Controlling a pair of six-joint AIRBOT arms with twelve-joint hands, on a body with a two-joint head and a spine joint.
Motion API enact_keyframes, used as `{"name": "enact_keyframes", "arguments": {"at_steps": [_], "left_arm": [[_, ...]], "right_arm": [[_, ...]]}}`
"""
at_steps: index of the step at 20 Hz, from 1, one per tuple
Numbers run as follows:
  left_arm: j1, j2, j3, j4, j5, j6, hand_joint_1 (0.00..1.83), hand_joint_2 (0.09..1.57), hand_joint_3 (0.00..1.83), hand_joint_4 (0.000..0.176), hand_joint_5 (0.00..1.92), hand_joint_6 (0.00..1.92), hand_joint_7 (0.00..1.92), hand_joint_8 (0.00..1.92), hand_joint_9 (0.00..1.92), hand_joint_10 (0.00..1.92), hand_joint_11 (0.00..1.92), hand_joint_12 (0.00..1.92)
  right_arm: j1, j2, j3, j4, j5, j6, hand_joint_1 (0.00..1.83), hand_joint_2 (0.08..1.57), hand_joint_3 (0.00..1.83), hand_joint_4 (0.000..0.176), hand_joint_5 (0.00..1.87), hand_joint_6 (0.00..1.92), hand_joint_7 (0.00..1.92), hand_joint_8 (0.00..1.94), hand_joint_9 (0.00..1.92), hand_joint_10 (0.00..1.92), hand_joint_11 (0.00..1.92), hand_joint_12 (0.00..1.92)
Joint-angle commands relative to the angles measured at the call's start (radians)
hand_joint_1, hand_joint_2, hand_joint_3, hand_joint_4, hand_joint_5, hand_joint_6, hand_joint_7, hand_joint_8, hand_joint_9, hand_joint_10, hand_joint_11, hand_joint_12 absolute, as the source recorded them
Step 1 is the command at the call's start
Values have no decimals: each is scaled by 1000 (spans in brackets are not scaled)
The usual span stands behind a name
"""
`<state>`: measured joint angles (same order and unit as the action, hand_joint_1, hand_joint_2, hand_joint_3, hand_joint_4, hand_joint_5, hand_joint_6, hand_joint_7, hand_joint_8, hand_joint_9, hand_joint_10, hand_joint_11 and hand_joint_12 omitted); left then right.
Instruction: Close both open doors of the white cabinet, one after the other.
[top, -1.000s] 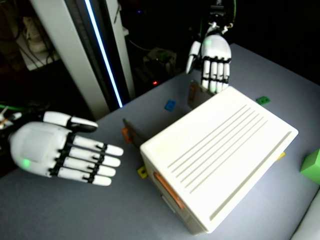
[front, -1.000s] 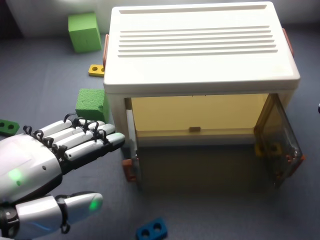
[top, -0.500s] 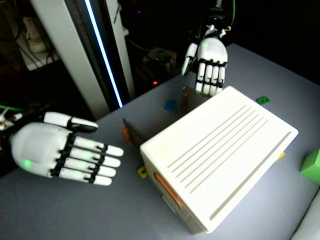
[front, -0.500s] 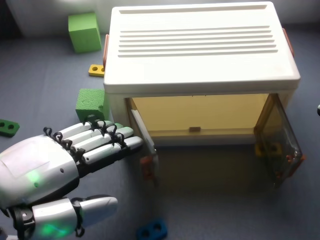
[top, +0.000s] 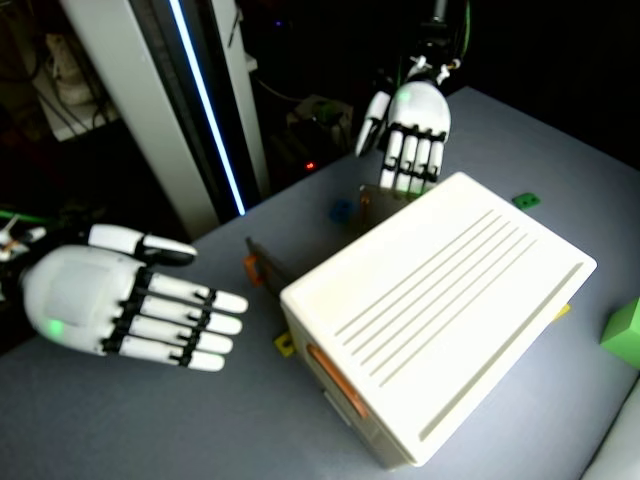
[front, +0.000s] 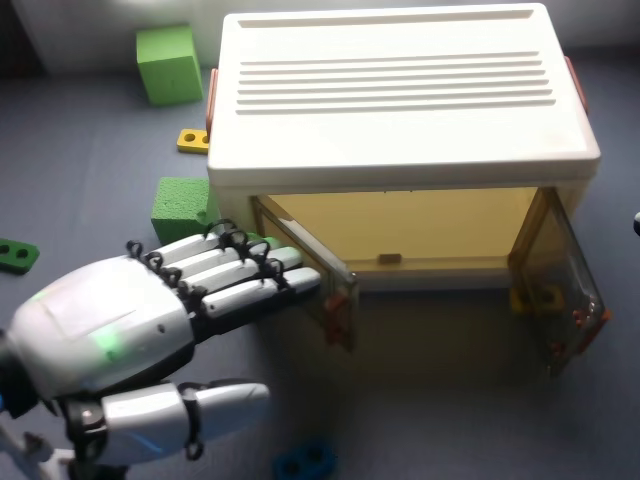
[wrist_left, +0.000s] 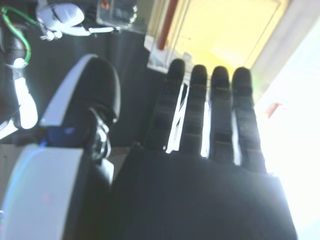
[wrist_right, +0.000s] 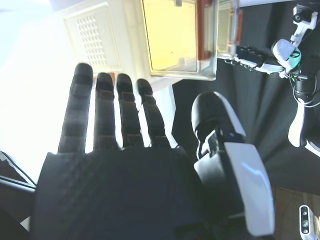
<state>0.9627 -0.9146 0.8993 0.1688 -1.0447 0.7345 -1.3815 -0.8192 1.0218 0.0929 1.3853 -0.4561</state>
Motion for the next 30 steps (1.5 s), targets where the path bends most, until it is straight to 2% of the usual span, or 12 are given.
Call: {"name": "enact_keyframes", "arguments": {"at_steps": [1,6,8,11,12,15,17,20,23,25,27,30], "left_arm": [[-20,-13,7,8,-112,-8,0,1487,3,0,118,2,114,4,113,6,0,299],[-75,-50,33,43,-70,-17,0,1508,1,0,89,2,81,1,115,0,0,378],[-91,-61,44,48,-54,-17,0,1502,0,0,162,5,135,6,135,4,0,427],[-103,-63,48,48,-57,-16,0,1507,2,0,156,0,149,4,138,1,0,307],[-104,-62,46,48,-63,-16,0,1505,0,0,184,0,179,2,163,1,0,416],[-102,-52,36,49,-67,-18,0,1506,0,0,183,2,171,4,166,0,0,507],[-83,-39,23,51,-80,-27,0,1504,0,0,135,0,101,2,100,0,0,412],[-37,-13,1,34,-114,-38,0,1503,2,0,192,8,138,9,149,5,0,536],[11,20,-20,5,-141,-38,0,1504,1,0,92,1,56,2,70,0,0,366],[45,39,-31,-28,-161,-30,0,1506,0,0,150,0,123,0,144,0,27,485],[84,60,-51,-85,-193,7,0,1521,1,0,157,0,140,0,170,0,1,639],[131,77,-71,-172,-254,56,0,1528,2,0,115,4,84,2,103,3,0,497]], "right_arm": [[4,-1,3,21,116,8,0,1432,0,4,122,2,118,4,117,4,152,10],[4,-2,3,21,115,8,0,1433,0,8,126,2,138,10,131,7,174,15],[4,-5,3,17,113,11,0,1421,0,0,136,5,142,8,139,8,185,16],[4,-5,3,9,110,14,0,1418,0,0,147,7,153,9,152,10,199,18],[4,-6,3,2,109,20,0,1414,0,0,155,9,155,8,155,9,200,16],[4,-7,2,-20,105,33,0,1421,0,0,160,9,156,6,150,6,201,14],[4,-7,1,-34,101,38,0,1435,5,0,154,5,151,3,141,2,193,9],[5,-11,-3,-58,95,46,0,1481,17,0,126,0,124,0,119,0,168,1],[15,-12,-6,-85,86,50,0,1459,3,0,126,2,118,2,109,2,153,0],[30,-13,-7,-106,78,50,0,1442,0,0,104,0,94,0,68,0,113,0],[49,-17,-7,-126,68,50,0,1450,0,19,66,0,69,0,42,0,100,3],[86,-33,1,-157,48,50,0,1479,12,12,56,0,53,0,29,0,109,7]]}}
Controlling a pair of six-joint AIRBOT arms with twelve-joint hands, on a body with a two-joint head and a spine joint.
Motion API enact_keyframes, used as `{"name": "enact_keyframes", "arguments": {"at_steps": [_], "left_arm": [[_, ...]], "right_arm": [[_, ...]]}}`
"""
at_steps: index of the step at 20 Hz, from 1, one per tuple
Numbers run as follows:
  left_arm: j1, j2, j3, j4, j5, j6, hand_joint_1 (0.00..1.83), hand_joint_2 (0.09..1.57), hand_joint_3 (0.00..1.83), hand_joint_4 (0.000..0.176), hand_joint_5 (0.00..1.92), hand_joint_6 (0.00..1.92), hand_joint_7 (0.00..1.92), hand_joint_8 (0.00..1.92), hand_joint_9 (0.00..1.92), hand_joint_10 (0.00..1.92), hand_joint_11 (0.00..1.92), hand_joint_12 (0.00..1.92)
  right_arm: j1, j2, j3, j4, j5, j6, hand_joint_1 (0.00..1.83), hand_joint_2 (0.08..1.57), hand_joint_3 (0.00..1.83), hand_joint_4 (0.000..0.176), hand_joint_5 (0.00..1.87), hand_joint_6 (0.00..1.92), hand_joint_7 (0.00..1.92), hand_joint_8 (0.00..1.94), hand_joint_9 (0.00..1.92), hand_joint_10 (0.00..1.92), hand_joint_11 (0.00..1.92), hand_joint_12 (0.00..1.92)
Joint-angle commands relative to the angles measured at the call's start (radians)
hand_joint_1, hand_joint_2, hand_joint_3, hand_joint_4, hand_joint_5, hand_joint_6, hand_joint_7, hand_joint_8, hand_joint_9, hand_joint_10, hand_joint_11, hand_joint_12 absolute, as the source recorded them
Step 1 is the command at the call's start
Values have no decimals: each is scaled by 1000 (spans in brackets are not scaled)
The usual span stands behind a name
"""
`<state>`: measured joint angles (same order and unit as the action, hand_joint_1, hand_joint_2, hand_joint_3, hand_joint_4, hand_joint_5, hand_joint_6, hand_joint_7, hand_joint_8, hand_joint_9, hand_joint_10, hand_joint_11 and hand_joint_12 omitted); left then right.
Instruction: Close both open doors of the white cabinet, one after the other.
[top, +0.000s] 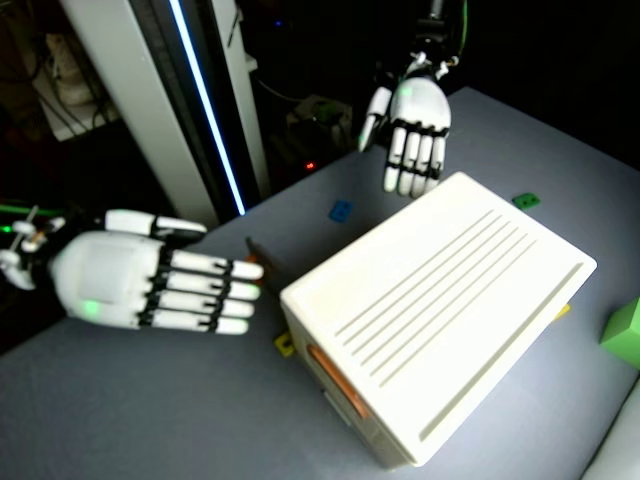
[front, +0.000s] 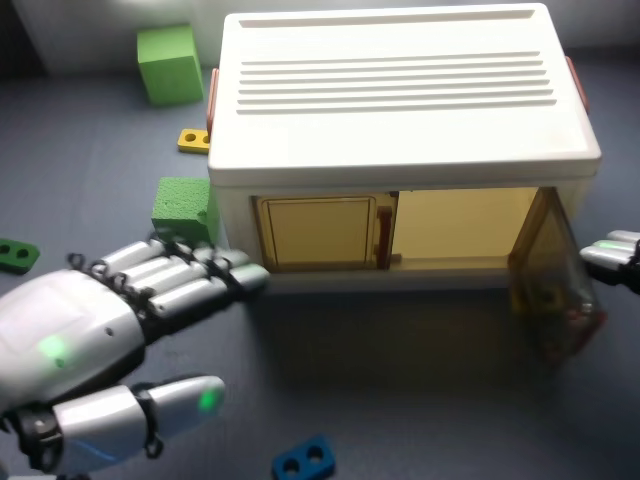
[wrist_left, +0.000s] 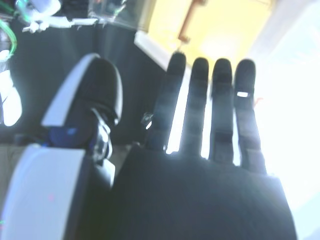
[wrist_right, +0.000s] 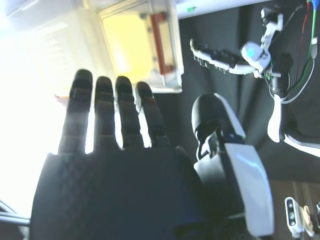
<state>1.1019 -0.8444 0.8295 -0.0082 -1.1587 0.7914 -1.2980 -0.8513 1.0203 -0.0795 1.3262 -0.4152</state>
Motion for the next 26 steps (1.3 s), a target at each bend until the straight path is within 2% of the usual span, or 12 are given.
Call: {"name": "enact_keyframes", "arguments": {"at_steps": [1,2,4,7,8,9,13,15,21,26], "left_arm": [[9,12,-7,-19,-160,12,0,1537,4,0,112,2,81,0,99,1,0,538],[29,21,-15,-42,-180,24,0,1542,5,0,120,5,87,3,105,4,0,544],[65,33,-28,-80,-219,41,0,1549,3,0,141,5,135,10,143,9,0,537],[109,36,-36,-130,-277,53,0,1524,0,0,146,2,150,2,173,6,0,625],[118,38,-38,-142,-289,59,0,1519,0,0,145,1,146,0,169,4,0,631],[122,39,-41,-150,-297,63,0,1508,0,0,154,2,176,6,191,6,0,672],[144,43,-48,-175,-324,70,0,1483,0,0,125,0,144,1,146,0,0,541],[151,44,-50,-183,-332,74,0,1479,0,0,140,5,155,5,163,7,0,605],[157,49,-53,-190,-343,75,0,1485,0,0,116,5,110,7,125,5,0,480],[159,49,-55,-193,-346,75,0,1484,0,0,136,4,130,3,149,5,0,559]], "right_arm": [[15,-7,6,5,97,9,0,1491,16,6,56,0,49,0,26,0,99,2],[31,-14,10,-7,85,9,0,1497,17,1,56,1,46,0,26,0,92,0],[59,-24,16,-30,64,12,0,1493,10,11,29,0,14,0,3,0,63,0],[85,-37,26,-54,50,25,0,1493,7,10,43,7,38,11,12,5,76,6],[92,-41,28,-62,45,26,0,1492,6,9,46,7,42,11,14,5,74,5],[99,-45,29,-68,42,27,0,1497,6,0,56,8,45,8,18,5,70,2],[126,-63,37,-94,32,41,0,1514,10,0,56,6,28,4,7,2,41,3],[134,-72,38,-96,32,41,0,1520,10,0,50,2,19,0,2,0,51,7],[182,-113,58,-116,27,53,0,1515,2,0,49,2,16,0,1,0,55,6],[223,-139,76,-137,16,62,0,1528,7,0,40,0,29,4,7,2,56,5]]}}
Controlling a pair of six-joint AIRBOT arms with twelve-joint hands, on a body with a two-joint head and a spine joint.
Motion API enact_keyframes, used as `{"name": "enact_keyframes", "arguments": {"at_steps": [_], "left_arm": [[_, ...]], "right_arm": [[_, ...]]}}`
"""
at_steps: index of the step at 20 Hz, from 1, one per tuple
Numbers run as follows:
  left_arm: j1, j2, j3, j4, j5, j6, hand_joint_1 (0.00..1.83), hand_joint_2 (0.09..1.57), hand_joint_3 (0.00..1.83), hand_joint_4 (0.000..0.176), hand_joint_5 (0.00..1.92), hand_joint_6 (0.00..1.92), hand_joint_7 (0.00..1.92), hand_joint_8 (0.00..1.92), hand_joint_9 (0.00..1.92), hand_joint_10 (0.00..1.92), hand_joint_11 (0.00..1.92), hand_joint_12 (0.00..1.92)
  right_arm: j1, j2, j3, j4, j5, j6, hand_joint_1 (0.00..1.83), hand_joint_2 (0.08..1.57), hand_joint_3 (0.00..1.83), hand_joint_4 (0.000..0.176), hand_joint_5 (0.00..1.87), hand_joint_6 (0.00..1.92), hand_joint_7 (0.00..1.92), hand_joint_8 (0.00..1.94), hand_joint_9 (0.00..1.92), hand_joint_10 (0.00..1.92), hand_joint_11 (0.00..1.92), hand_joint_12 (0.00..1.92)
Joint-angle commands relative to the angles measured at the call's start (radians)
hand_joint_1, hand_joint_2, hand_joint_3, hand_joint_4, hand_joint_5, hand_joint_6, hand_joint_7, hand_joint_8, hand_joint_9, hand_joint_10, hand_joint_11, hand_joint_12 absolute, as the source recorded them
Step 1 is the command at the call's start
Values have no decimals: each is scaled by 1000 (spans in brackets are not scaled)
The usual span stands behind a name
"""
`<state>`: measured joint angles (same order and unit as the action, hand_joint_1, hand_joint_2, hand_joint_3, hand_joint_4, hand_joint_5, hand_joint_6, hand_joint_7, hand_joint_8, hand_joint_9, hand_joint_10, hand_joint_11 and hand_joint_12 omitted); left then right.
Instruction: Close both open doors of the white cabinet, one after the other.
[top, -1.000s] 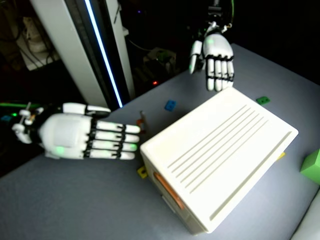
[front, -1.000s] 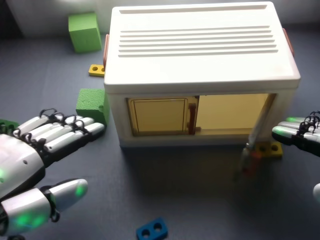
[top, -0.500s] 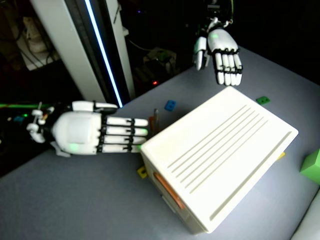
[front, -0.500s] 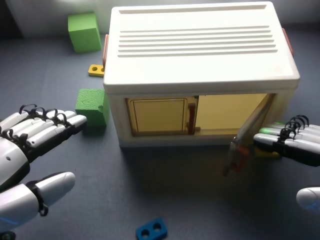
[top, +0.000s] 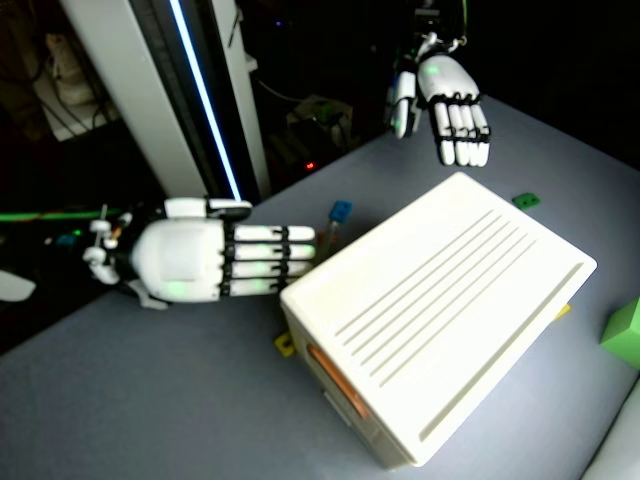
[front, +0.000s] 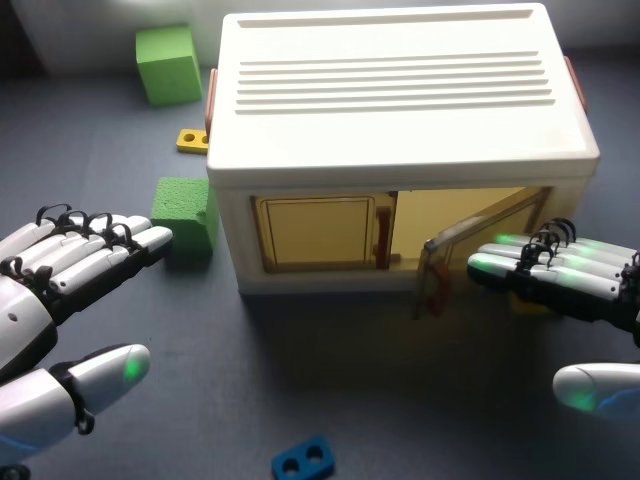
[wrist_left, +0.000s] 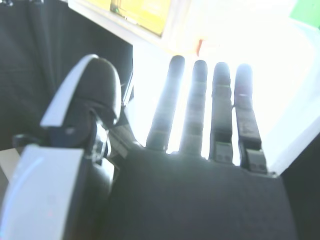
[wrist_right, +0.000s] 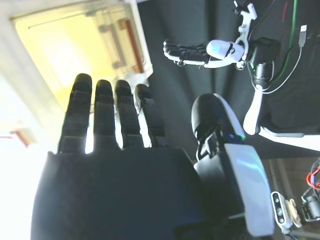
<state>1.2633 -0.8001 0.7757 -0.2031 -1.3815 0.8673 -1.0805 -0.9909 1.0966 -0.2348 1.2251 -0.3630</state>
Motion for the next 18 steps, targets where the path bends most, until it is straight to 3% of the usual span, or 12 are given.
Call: {"name": "enact_keyframes", "arguments": {"at_steps": [1,5,10,16,18], "left_arm": [[-3,4,-1,2,-124,0,0,1478,0,0,127,1,110,1,131,2,0,556],[-1,4,-3,0,-126,-1,0,1485,3,0,108,0,93,0,110,0,0,507],[0,5,-3,-1,-130,-1,0,1490,2,0,122,1,115,1,130,0,0,575],[36,6,-9,-33,-178,-1,0,1488,0,0,153,4,143,4,161,4,0,670],[46,7,-10,-42,-191,-1,0,1480,0,0,126,2,120,1,130,2,0,587]], "right_arm": [[13,-3,2,17,116,10,0,1545,12,0,36,0,19,0,13,4,68,8],[47,-23,23,12,97,10,0,1542,5,0,17,0,0,0,0,0,58,2],[65,-31,31,12,95,12,0,1543,4,0,19,3,0,0,0,0,48,0],[43,10,12,-3,153,92,0,1546,4,0,50,12,23,8,14,5,73,8],[18,28,11,6,175,137,0,1527,0,9,53,10,30,8,31,10,86,12]]}}
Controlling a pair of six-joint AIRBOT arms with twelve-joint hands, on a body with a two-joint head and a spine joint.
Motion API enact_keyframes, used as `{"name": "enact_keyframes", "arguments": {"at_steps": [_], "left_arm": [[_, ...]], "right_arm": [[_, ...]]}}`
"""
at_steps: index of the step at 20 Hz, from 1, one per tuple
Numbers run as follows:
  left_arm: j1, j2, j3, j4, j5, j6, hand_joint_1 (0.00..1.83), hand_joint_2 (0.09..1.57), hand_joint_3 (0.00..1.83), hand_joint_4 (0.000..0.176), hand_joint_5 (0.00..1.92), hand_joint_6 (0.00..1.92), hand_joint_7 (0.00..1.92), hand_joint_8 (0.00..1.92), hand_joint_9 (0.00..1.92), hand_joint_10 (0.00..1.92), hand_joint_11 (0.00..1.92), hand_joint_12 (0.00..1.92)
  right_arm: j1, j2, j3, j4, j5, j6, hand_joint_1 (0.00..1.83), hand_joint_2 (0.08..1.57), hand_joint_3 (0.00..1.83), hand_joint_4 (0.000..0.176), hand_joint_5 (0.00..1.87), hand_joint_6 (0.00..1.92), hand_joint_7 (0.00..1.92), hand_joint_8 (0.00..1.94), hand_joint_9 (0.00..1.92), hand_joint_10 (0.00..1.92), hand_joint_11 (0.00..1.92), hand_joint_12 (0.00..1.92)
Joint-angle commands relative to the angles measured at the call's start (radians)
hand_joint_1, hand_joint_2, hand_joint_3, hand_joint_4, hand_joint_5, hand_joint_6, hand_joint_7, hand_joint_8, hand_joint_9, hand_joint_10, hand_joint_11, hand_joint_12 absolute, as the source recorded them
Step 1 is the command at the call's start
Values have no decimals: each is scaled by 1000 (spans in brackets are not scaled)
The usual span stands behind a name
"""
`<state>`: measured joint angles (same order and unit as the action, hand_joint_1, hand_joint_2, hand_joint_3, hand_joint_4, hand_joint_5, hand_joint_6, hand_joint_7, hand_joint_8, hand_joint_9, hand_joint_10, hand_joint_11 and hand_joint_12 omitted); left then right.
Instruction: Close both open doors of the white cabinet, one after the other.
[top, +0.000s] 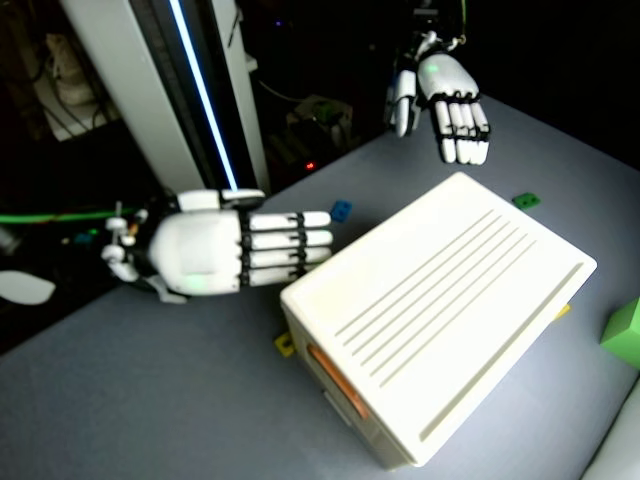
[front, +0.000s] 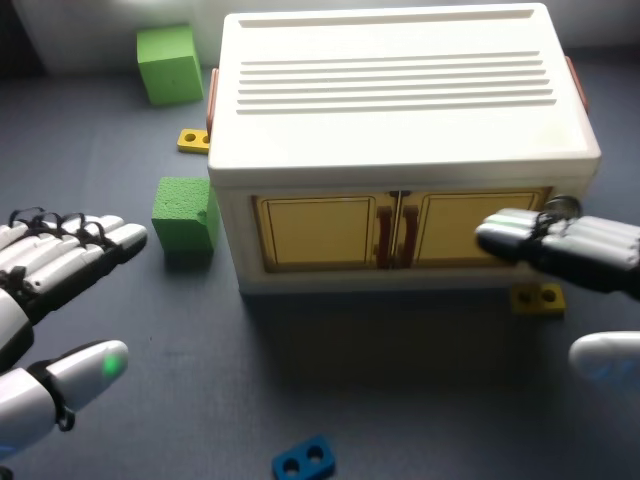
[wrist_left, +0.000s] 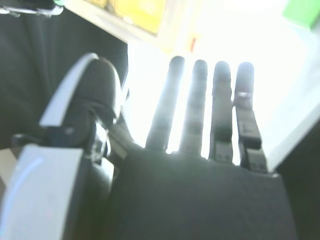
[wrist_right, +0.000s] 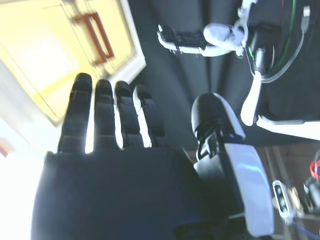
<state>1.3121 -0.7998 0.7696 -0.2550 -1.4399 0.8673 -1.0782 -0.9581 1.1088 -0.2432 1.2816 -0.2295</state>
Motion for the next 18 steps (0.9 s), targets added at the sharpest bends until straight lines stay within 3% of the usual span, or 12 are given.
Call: {"name": "enact_keyframes", "arguments": {"at_steps": [1,4,6,8,9,11,15,18], "left_arm": [[0,7,-4,6,-136,-1,0,1467,0,0,122,1,115,2,126,3,0,566],[1,5,-4,-3,-141,-1,0,1451,0,0,110,1,113,5,118,3,0,547],[2,5,-3,-7,-146,-1,0,1457,0,0,123,2,142,4,150,5,0,665],[2,3,2,-21,-159,-1,0,1474,7,0,122,4,132,0,138,2,0,632],[2,2,2,-21,-159,-1,0,1474,7,0,122,4,132,0,138,2,0,632],[1,-5,7,-36,-187,-5,0,1460,1,0,105,2,63,1,81,1,0,450],[-23,-33,53,-70,-269,-76,0,1466,5,0,16,3,6,0,6,0,0,33],[-38,-43,81,-65,-292,-152,39,1459,0,0,0,0,0,0,0,0,0,0]], "right_arm": [[-12,13,-5,31,128,17,0,1506,0,19,91,6,83,4,78,5,151,20],[-117,66,-19,114,141,-6,0,1503,0,0,78,3,64,1,65,2,138,10],[-157,84,-27,151,155,-21,0,1484,0,0,75,1,71,2,77,5,144,11],[-207,104,-35,270,210,-87,0,1478,0,0,114,16,112,15,115,15,162,16],[-207,104,-35,270,211,-88,0,1478,0,0,114,16,112,15,115,15,162,16],[-208,105,-28,341,270,-123,0,1472,0,0,88,1,90,1,91,2,132,16],[-206,104,-23,444,402,-167,177,1511,3,0,104,3,93,3,92,2,110,2],[-196,105,-24,483,481,-175,429,1499,0,0,110,2,61,6,48,6,65,3]]}}
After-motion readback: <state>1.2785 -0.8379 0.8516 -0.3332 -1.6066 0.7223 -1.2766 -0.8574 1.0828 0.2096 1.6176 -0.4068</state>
